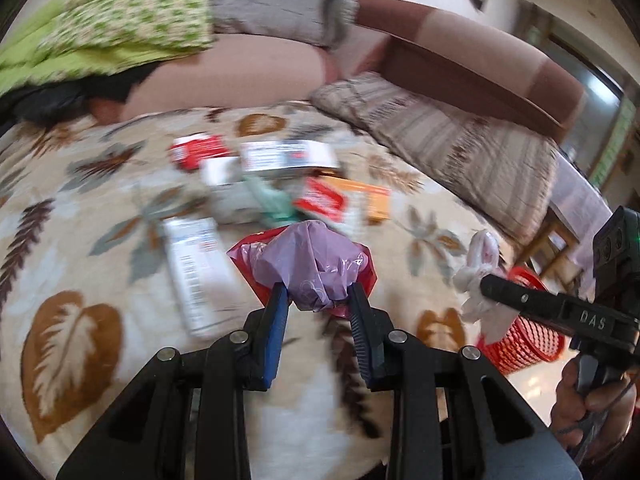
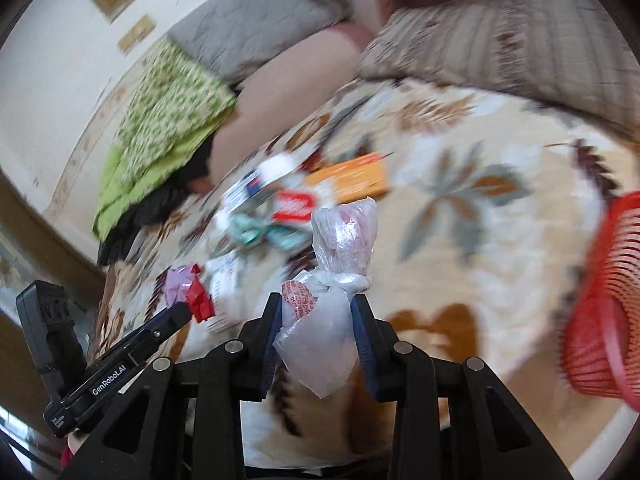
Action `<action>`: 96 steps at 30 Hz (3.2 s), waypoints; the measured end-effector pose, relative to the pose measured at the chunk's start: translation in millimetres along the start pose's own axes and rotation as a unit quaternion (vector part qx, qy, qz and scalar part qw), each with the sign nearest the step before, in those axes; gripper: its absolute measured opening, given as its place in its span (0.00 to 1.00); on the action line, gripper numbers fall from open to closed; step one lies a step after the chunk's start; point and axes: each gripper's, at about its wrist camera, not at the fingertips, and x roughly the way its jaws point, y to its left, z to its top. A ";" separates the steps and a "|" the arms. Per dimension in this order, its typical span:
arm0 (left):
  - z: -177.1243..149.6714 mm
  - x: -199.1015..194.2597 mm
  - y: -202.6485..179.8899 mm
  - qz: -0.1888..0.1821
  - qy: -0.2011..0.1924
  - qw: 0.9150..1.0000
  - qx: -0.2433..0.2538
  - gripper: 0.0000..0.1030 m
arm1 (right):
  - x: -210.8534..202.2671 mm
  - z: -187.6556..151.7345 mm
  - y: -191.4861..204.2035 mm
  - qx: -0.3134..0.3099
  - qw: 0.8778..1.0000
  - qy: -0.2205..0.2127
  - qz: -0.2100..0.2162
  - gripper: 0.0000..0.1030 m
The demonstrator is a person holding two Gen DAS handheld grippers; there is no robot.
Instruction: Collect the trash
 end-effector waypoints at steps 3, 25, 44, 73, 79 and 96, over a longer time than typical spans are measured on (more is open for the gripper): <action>3.6 7.9 -42.3 -0.028 0.007 0.999 0.036 0.29 | -39.1 5.3 -35.7 0.025 0.999 -0.035 -0.024 0.36; -2.4 111.6 -298.9 -0.201 0.128 0.959 0.152 0.54 | -182.3 10.8 -223.9 0.184 0.963 -0.149 -0.126 0.52; 15.2 61.6 -141.2 -0.090 0.084 0.992 0.039 0.59 | -96.5 16.9 -137.0 0.091 0.991 -0.075 -0.062 0.61; 10.3 96.7 98.0 0.202 0.101 0.965 -0.134 0.69 | -17.8 20.5 -47.9 -0.032 0.998 -0.005 -0.052 0.67; 0.3 78.0 111.0 0.200 0.057 0.969 -0.133 0.47 | 17.9 34.6 -19.4 -0.070 0.997 0.022 -0.017 0.67; -12.3 67.8 109.2 0.182 0.028 0.974 -0.130 0.48 | 166.4 80.1 20.7 -0.043 0.997 0.062 0.031 0.03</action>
